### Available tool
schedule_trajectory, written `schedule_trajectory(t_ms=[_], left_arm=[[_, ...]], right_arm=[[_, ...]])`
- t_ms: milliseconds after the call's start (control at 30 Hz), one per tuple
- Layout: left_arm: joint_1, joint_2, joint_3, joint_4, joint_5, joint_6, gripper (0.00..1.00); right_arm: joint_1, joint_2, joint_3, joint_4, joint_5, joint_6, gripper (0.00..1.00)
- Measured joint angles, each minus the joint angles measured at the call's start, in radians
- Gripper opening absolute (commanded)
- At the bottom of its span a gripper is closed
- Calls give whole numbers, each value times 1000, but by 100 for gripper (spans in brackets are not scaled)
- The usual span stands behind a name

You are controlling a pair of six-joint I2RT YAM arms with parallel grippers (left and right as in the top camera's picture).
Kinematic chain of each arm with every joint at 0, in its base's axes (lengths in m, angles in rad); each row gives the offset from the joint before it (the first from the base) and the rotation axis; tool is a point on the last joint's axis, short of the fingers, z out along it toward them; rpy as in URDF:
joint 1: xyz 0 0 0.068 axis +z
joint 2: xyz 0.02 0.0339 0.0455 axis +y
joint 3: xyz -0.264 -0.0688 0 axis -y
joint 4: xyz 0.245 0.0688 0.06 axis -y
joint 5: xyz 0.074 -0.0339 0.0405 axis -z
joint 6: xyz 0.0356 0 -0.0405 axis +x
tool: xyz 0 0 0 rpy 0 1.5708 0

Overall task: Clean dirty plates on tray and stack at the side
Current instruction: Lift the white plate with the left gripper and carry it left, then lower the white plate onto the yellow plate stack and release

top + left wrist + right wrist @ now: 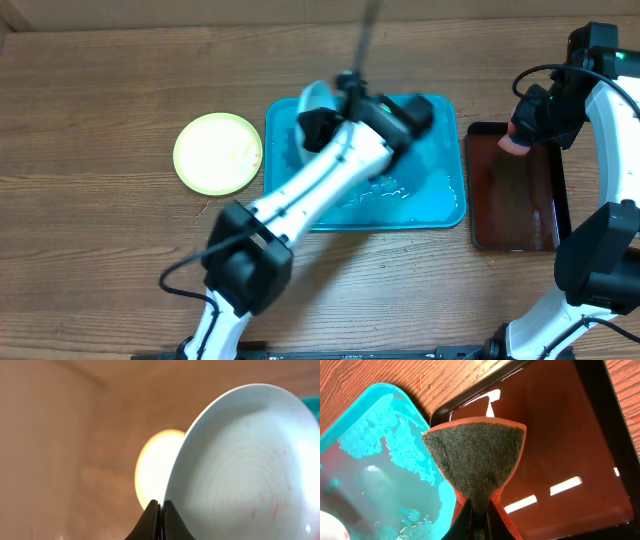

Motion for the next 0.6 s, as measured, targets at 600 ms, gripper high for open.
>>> schedule_trajectory(t_ms=[600], left_arm=[[755,-109,-4,135,954,474,4]], right_arm=[[0,0,0,3,-1,-19,4]])
